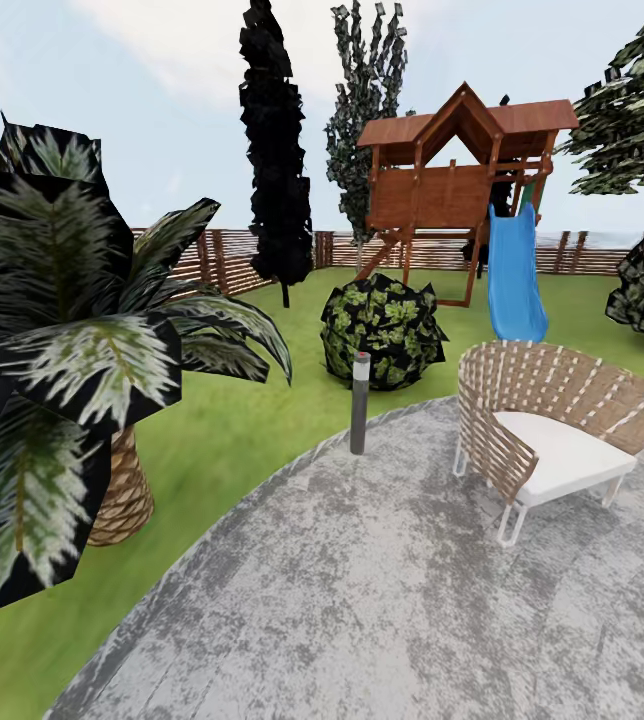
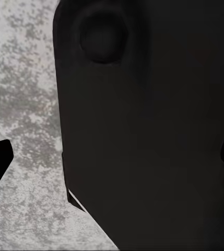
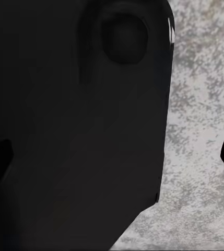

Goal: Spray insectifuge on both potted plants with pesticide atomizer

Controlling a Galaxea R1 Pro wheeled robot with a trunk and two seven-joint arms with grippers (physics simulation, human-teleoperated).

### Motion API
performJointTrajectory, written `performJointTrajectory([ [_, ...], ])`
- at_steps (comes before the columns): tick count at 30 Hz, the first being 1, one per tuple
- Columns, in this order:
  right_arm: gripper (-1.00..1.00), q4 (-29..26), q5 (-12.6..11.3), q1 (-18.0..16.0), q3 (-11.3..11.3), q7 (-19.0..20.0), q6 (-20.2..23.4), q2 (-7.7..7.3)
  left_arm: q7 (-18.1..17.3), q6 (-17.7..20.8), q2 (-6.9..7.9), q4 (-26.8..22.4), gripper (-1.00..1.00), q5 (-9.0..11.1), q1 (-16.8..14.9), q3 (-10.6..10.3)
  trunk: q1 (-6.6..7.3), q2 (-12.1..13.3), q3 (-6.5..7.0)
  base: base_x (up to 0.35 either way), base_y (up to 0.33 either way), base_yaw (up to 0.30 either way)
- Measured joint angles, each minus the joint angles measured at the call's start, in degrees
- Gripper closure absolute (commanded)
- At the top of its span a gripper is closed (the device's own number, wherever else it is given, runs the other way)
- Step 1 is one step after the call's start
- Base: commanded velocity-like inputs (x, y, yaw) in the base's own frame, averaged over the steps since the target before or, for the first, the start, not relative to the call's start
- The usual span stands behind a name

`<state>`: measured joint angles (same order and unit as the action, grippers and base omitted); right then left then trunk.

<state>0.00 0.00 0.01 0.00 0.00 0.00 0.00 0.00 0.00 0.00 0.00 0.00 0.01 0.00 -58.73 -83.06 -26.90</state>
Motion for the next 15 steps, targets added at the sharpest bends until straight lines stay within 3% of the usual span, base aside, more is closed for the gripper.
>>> performJointTrajectory([
  [15, -1.0, -0.08, -0.06, 0.69, -0.14, 0.41, 0.14, -0.01, -0.07, 0.33, -0.26, -1.01, -1.0, 0.0, -0.09, 0.09, 0.0, 0.0, 0.01, 0.0, 0.0, 0.0],
])
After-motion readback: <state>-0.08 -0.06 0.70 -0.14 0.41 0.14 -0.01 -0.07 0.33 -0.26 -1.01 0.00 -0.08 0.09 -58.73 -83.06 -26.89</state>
